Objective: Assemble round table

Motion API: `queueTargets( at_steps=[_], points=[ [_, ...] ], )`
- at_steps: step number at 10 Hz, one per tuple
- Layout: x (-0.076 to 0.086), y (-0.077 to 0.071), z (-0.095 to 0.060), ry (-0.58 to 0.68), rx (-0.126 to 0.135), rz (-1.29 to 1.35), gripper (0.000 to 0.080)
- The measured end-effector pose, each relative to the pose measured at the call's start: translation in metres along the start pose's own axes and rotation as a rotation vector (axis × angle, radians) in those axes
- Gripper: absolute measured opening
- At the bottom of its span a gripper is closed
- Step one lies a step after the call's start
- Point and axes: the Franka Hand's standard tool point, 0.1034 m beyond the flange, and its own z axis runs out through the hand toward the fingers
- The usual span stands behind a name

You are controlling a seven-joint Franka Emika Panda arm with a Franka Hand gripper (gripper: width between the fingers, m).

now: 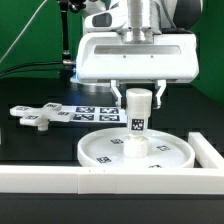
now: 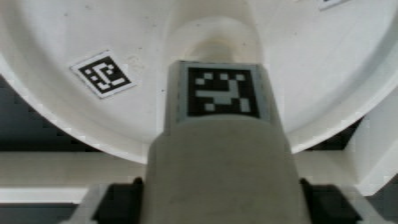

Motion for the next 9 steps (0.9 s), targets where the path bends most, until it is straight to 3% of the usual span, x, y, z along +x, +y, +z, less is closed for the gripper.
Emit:
queueTargets(
  at_steps=[5,6,9],
  points=[
    [-0.0080,0.0003,0.0066,-0.003,-0.004,-0.001,0.0441],
    [-0.0080,0.0003,0.0066,-0.003,-0.004,-0.001,0.0592],
    [-0.0043,-0.0028,-0.0002,-0.027,0.009,-0.002,0.0646]
  ],
)
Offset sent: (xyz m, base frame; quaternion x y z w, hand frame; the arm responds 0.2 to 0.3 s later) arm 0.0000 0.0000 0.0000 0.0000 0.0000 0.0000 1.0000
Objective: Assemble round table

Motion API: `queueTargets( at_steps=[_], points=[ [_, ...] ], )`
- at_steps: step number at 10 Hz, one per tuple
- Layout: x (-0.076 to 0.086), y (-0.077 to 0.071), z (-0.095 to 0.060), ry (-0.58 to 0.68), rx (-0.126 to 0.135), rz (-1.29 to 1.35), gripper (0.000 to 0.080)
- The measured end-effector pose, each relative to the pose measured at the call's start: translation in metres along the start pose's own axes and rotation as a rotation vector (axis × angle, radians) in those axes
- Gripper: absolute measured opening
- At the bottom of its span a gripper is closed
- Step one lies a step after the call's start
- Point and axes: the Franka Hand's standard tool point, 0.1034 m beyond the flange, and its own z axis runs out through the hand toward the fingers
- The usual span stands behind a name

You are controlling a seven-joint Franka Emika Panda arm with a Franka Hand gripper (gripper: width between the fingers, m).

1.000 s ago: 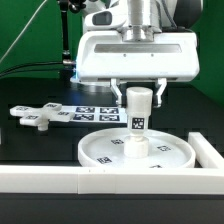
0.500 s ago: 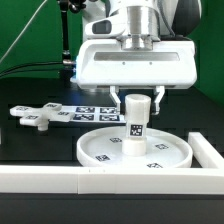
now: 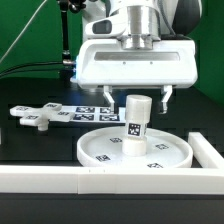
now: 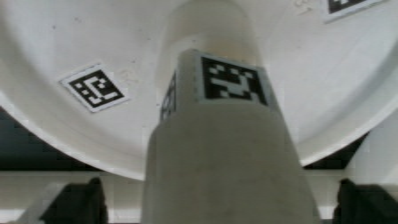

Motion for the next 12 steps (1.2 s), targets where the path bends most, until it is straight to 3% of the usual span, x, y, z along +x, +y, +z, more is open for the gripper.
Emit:
queueTargets(
  at_steps=[3,4,8,12],
  points=[
    [0.021,0.003,-0.023,-0.052,0.024,0.010,0.0649],
    [0.027,0.004,-0.024,-0.056,0.028,0.014,0.0649],
    [0.021,0.004,-0.018,-0.083,0.031,0.015,0.0649],
    [0.008,-0.006,-0.015,-0.297,0.096,0.026,0.0649]
  ],
)
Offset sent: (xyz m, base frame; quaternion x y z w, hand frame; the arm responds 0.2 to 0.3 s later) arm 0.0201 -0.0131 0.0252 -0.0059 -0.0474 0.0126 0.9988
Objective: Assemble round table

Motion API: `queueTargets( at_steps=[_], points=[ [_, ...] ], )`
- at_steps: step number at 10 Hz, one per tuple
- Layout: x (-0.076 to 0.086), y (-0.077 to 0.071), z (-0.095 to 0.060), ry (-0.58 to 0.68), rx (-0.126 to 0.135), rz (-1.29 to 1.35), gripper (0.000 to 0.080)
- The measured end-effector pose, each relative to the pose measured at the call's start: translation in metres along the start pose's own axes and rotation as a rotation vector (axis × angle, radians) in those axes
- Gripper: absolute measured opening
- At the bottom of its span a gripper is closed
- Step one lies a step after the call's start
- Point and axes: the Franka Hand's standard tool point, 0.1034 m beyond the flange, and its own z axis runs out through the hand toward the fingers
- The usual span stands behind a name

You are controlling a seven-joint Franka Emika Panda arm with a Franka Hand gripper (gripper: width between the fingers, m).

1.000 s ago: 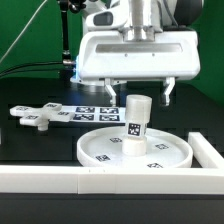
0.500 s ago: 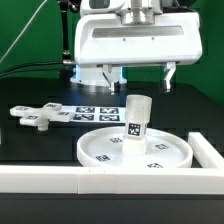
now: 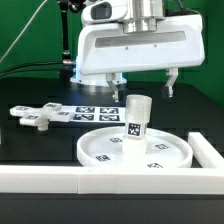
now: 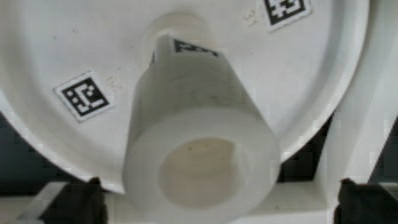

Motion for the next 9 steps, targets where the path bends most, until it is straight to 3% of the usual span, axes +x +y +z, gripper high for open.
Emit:
queueTargets(
  at_steps=[2,3,4,5,9],
  points=[
    [-0.005,-0.007,-0.001,-0.138,0.038,0.009,0.0649],
    [-0.002,-0.007,-0.001,-0.160,0.037,-0.006,0.0649],
    [-0.003,-0.003,0.001,-0.156,-0.004,-0.073,0.0649],
    [-0.004,-0.001,0.002,-0.162,-0.025,-0.107,0.0649],
    [-0.003,0.007,0.005,-0.141,-0.031,-0.136,0.0649]
  ],
)
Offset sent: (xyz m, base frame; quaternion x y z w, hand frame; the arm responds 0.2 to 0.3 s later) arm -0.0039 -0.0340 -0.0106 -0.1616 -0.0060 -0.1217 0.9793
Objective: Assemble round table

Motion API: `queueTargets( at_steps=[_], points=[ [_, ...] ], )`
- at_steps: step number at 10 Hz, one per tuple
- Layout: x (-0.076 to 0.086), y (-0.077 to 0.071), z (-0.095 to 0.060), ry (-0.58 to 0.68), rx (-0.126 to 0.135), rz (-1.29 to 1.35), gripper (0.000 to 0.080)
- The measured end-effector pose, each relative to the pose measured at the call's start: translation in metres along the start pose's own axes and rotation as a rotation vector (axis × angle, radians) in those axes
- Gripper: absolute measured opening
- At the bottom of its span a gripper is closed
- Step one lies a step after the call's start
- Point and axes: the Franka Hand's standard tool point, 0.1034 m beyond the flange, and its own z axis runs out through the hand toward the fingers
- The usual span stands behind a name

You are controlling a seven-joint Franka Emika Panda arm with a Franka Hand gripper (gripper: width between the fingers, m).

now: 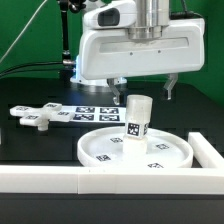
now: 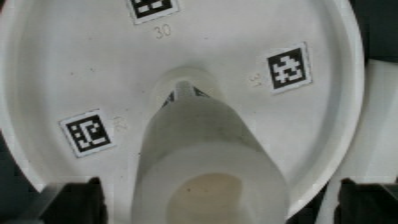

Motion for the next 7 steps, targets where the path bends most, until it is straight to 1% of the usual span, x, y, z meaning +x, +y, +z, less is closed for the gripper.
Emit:
queueTargets(
  at_steps=[1,3,7],
  points=[
    [0.0000,0.0027,0.0020,-0.003,0.001,-0.009,0.0649],
    [0.0026,0.0052,0.0028,-0.002,0.001,-0.016,0.0400],
    [0.0027,0.0049,0.0028,-0.002,0.002,0.003,0.0404]
  ],
)
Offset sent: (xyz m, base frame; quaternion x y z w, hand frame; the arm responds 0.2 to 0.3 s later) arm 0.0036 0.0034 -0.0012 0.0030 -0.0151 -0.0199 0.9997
